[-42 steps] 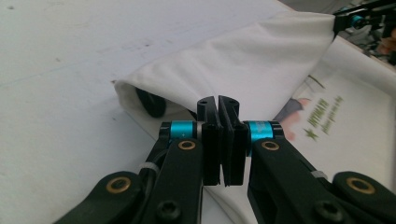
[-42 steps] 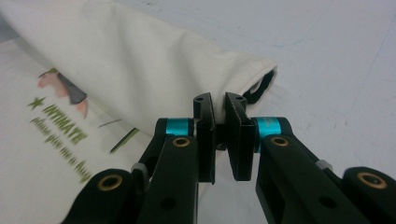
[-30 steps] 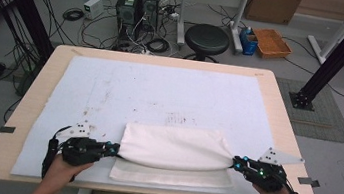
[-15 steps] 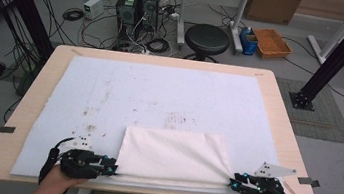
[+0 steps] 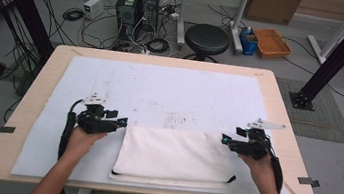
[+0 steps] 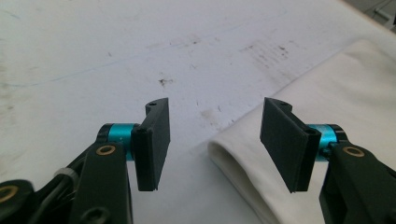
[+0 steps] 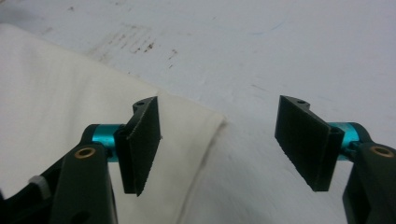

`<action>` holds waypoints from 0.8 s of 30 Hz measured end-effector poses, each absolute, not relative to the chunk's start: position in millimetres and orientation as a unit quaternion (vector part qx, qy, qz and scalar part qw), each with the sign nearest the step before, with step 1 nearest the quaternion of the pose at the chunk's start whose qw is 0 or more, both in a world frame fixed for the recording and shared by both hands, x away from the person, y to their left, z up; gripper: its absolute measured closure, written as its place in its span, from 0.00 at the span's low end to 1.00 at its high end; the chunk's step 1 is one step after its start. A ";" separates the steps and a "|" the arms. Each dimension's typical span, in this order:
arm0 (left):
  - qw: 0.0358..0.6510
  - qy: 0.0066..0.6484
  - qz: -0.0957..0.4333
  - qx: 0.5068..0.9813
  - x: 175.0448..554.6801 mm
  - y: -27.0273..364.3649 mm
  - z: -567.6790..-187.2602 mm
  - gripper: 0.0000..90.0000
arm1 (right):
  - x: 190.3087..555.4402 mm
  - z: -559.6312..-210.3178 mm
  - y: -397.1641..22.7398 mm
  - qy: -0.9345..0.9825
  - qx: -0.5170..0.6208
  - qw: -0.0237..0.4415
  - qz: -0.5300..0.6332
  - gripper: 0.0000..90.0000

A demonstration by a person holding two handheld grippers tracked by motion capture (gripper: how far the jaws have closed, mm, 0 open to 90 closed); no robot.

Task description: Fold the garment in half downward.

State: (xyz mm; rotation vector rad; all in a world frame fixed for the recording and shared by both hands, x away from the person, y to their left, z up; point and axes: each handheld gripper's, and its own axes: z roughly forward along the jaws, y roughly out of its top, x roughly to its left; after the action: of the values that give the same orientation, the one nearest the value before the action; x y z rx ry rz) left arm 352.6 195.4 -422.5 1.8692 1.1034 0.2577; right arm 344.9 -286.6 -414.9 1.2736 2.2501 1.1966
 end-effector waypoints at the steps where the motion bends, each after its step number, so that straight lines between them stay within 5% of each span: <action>1: 0.460 0.448 0.105 0.759 352.6 195.4 -422.5 0.48 | 353.5 -420.7 -281.5 0.787 0.443 0.128 0.411 0.41; 5: 0.409 0.450 0.091 0.788 365.0 179.5 -446.8 0.49 | 368.8 -442.5 -266.0 0.822 0.431 0.099 0.360 0.58; 6: 0.409 0.450 0.091 0.788 365.0 179.5 -446.8 0.55 | 368.8 -442.5 -266.0 0.822 0.431 0.099 0.360 0.58; 7: 0.414 0.431 0.100 0.796 362.2 179.2 -447.0 0.70 | 367.1 -442.4 -267.4 0.828 0.418 0.109 0.359 0.77; 8: 0.414 0.431 0.100 0.796 362.2 179.2 -447.0 0.86 | 367.2 -441.9 -269.1 0.829 0.414 0.095 0.363 0.88; 9: 0.413 0.423 0.107 0.800 359.8 175.6 -445.0 0.91 | 365.7 -440.8 -270.4 0.829 0.411 0.094 0.368 0.93; 22: 0.494 0.467 0.154 0.717 405.5 157.7 -429.4 0.95 | 400.0 -424.9 -284.1 0.791 0.447 0.201 0.367 0.95; 24: 0.496 0.471 0.159 0.712 407.8 154.8 -429.4 0.86 | 404.9 -427.0 -283.7 0.782 0.454 0.211 0.372 0.93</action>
State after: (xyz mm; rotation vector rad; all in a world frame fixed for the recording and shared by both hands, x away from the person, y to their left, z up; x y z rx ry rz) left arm 407.8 154.8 -429.4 1.7256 1.1422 0.3843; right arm 404.9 -283.7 -427.0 1.2607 2.1731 1.0340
